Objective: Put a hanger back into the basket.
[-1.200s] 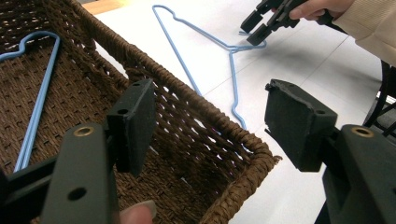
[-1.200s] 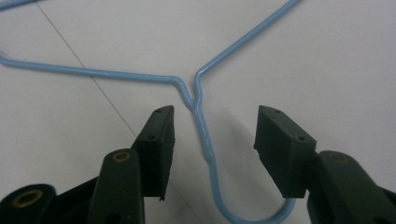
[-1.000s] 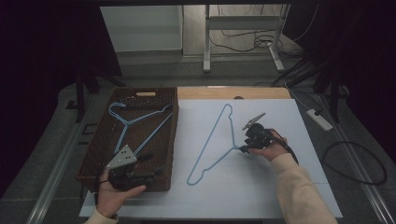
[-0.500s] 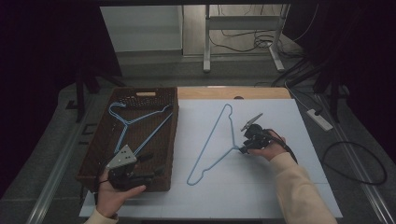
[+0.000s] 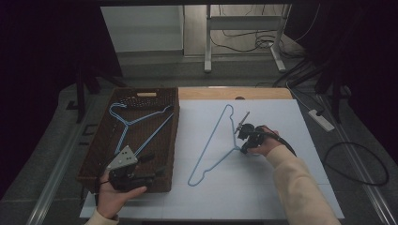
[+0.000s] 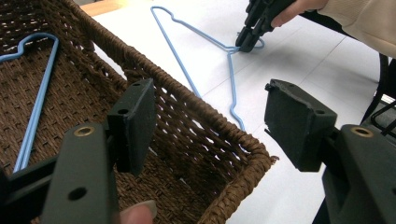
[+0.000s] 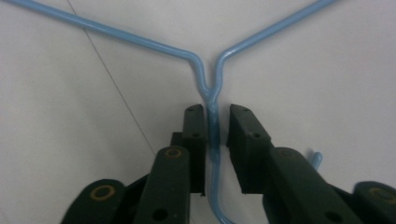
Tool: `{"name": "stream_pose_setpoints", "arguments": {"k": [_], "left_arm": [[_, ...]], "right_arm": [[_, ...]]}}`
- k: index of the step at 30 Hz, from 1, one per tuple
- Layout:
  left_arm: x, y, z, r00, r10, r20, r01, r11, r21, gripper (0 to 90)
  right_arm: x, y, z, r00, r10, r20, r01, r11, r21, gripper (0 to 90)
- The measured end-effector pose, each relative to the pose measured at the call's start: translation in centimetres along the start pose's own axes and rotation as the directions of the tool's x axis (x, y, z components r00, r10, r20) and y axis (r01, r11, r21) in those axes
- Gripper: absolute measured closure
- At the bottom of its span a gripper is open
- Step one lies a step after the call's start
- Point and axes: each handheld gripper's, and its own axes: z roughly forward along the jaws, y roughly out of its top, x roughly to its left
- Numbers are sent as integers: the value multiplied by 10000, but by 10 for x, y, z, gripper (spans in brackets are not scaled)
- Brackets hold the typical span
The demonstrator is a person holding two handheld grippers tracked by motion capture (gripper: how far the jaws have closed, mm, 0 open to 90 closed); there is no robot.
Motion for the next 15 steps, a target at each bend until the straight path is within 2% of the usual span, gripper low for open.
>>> {"name": "stream_pose_setpoints", "arguments": {"k": [2,5,8,13,15], "left_arm": [[0,0,-1,10000,6,-17,-6,10000,-26,344],[1,0,-2,10000,-12,-16,12,10000,-41,345],[0,0,-2,10000,14,-8,-14,10000,-31,346],[-3,2,-1,9999,89,59,-89,10000,-35,347],[-7,4,1,9998,160,136,-160,9999,-17,347]], "right_arm": [[1,3,0,10000,-17,-95,19,9998,192,853],[6,5,0,9993,-277,239,268,9990,371,863],[9,5,0,9990,-220,386,205,9991,374,866],[14,2,-4,9992,-342,203,330,9978,583,867],[17,-3,-11,9993,-299,212,284,9974,663,867]]}}
